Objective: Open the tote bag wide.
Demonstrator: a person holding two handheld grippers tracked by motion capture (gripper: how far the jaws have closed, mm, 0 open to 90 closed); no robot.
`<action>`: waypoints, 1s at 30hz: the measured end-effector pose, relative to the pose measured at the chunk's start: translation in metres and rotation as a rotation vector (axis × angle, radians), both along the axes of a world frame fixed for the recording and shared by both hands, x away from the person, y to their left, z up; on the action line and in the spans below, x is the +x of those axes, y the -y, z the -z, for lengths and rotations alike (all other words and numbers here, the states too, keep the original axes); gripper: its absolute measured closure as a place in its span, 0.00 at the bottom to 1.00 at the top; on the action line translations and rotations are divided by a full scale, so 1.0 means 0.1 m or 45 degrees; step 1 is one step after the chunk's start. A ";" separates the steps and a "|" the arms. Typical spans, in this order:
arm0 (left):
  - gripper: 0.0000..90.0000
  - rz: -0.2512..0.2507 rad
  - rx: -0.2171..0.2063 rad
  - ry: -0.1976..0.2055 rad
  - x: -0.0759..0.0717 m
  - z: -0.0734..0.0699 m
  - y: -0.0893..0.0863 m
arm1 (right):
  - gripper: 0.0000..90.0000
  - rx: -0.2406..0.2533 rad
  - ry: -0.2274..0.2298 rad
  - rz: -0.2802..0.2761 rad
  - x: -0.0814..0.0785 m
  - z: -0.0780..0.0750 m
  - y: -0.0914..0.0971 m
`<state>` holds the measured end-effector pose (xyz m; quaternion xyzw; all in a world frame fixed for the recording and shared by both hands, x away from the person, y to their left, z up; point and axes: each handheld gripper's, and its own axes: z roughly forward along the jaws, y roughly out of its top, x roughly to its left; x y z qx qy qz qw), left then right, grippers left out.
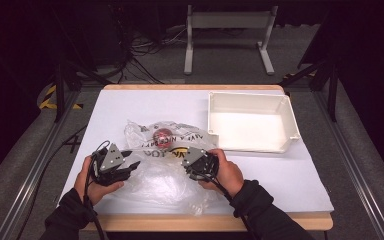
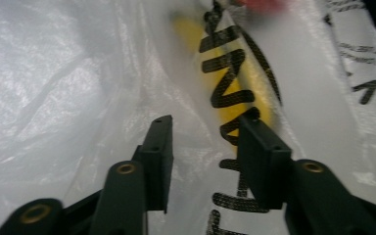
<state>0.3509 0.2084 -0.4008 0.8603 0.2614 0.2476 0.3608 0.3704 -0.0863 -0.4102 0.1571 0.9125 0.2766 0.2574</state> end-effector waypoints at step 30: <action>0.79 0.013 -0.063 0.052 0.02 -0.05 -0.05 | 0.78 -0.062 -0.311 -0.356 -0.51 0.11 -0.26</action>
